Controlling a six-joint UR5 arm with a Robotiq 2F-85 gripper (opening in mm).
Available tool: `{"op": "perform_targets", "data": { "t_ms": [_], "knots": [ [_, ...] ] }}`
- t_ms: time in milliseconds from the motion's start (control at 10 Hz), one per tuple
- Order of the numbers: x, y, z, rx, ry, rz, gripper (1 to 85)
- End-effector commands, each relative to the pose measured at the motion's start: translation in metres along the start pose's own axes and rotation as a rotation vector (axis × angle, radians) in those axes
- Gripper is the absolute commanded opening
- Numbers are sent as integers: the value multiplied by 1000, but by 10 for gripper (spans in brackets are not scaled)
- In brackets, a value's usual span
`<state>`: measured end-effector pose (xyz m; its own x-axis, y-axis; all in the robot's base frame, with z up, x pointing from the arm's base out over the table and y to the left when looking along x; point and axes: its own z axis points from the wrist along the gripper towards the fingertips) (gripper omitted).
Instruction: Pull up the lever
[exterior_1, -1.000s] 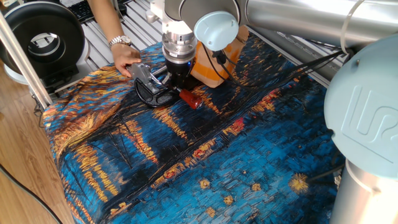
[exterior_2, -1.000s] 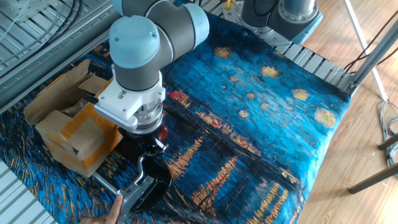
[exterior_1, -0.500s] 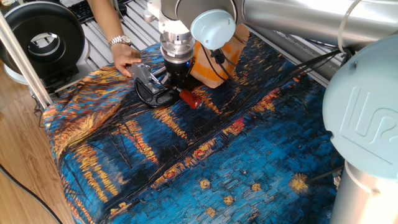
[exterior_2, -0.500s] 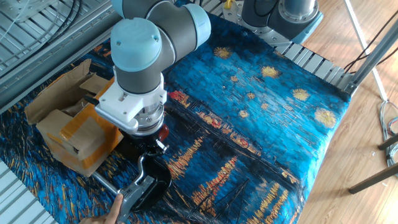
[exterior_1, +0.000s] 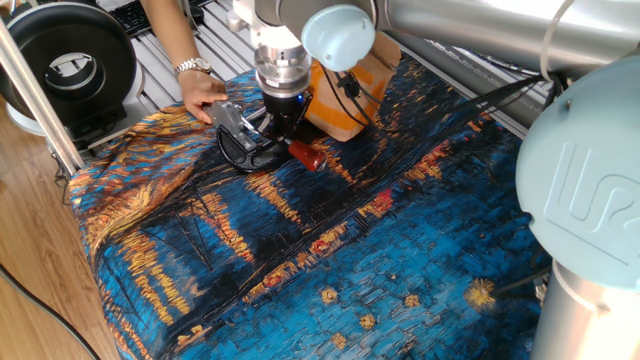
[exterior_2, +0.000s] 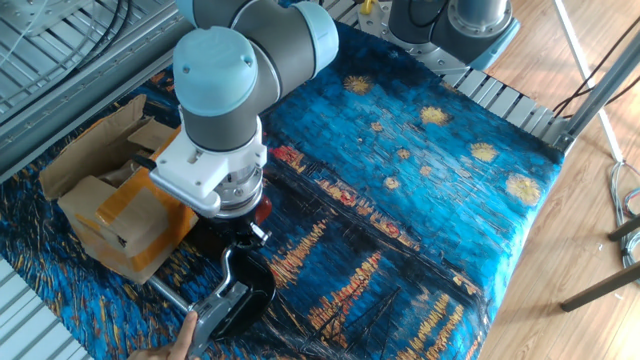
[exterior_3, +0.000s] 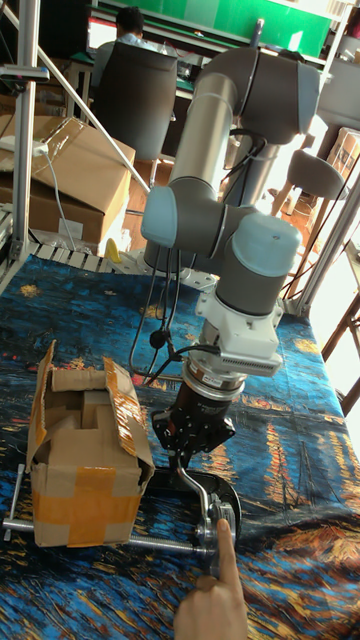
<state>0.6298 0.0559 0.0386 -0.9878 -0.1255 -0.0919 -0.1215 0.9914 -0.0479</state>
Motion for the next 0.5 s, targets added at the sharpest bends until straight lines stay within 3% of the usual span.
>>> {"op": "perform_targets", "data": {
  "t_ms": [0,200,300,400],
  "knots": [
    [-12,11,-11,-32,-8,-6,173],
    [-13,3,-4,-73,-68,-58,250],
    [-9,-1,-2,-86,-75,-77,300],
    [-4,-5,-6,-60,-57,-72,297]
  ]
}}
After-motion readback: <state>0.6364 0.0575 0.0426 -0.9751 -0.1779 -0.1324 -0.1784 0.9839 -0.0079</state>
